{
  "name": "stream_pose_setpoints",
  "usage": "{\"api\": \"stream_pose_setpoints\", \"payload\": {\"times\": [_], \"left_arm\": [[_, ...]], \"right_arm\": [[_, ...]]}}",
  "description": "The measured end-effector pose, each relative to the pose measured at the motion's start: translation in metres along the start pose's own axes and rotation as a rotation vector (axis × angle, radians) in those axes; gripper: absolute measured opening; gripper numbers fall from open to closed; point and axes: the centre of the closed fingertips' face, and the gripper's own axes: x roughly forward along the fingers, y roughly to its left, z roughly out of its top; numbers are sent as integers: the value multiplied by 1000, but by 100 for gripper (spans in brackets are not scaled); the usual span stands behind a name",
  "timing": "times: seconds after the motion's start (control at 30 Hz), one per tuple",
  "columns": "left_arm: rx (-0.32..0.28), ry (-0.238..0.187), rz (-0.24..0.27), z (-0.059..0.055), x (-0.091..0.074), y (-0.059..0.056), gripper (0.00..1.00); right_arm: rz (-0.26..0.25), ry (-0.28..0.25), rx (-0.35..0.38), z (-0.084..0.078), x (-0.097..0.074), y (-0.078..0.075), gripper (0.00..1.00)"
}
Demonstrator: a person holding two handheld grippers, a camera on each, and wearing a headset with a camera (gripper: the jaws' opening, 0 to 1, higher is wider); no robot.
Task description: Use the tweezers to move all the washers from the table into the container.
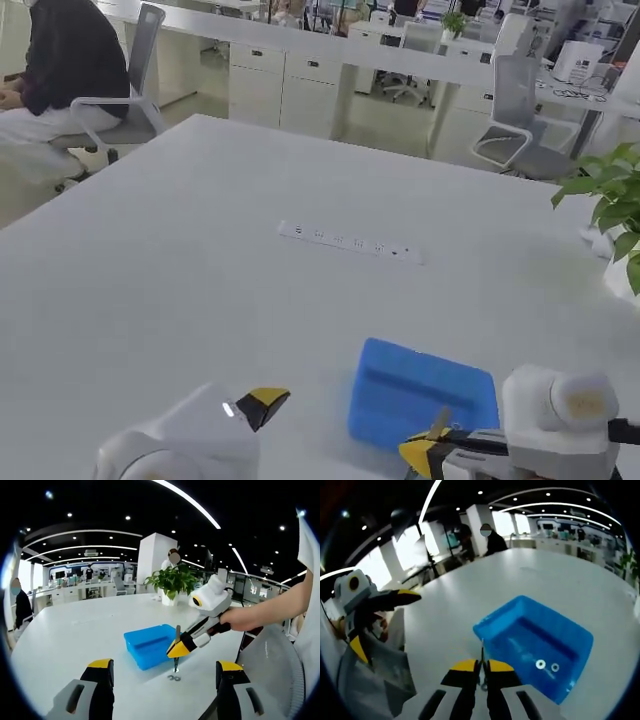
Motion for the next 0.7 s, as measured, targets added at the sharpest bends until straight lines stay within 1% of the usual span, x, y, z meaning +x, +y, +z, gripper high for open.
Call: {"api": "stream_pose_setpoints", "payload": {"times": [0.27,0.5,0.6,0.7], "left_arm": [[11,12,-4,-2,1,-1,85],[20,20,-9,-3,1,-2,85],[24,24,-11,-4,1,-2,85],[23,23,-13,-4,1,-3,85]], "right_arm": [[-10,6,-39,0,0,3,4],[-24,11,-61,-2,-2,0,4],[-20,14,-53,-3,-2,-1,4],[-6,4,-42,-3,-1,2,4]]}}
